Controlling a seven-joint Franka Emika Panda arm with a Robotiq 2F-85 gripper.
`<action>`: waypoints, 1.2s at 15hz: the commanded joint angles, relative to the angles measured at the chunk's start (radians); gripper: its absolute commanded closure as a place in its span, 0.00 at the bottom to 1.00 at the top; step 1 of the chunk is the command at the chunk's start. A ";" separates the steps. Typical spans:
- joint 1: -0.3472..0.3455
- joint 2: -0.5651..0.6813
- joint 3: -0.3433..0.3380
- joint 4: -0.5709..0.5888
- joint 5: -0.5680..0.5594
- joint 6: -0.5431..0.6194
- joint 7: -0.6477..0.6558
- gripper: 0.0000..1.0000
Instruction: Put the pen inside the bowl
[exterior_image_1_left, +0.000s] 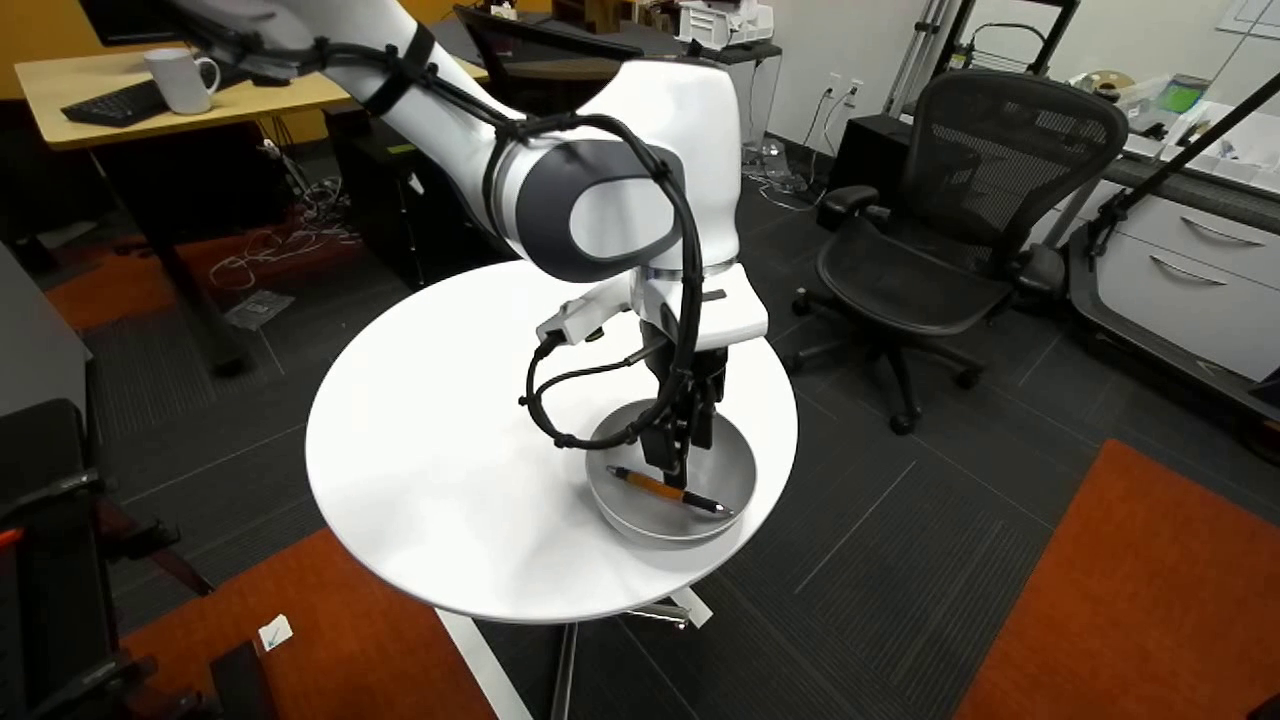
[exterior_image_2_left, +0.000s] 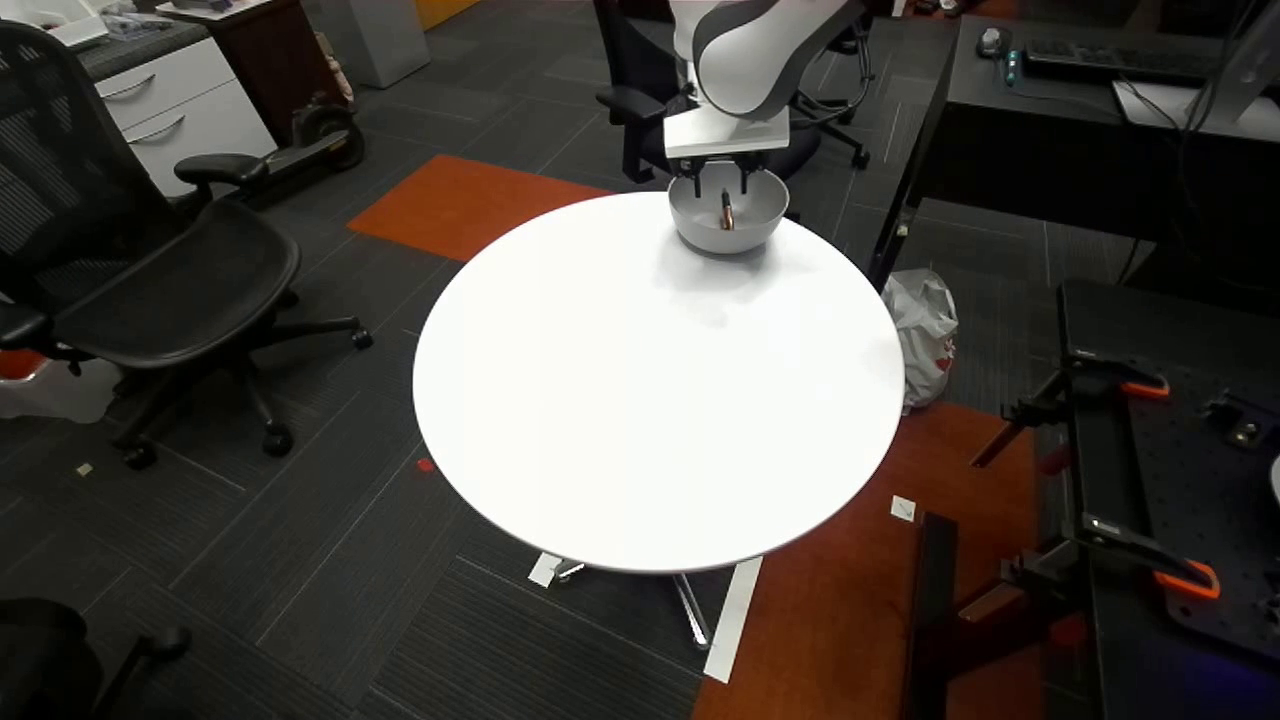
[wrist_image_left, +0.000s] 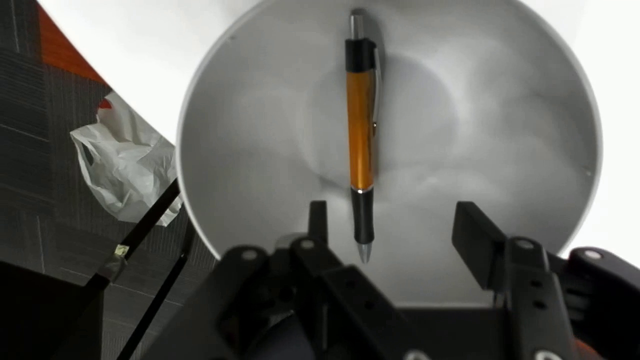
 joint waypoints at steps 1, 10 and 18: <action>-0.014 0.014 0.010 0.021 0.031 -0.028 -0.018 0.63; -0.036 0.074 0.022 0.060 0.067 -0.038 -0.038 0.49; -0.024 0.078 0.001 0.064 0.071 -0.027 -0.015 0.98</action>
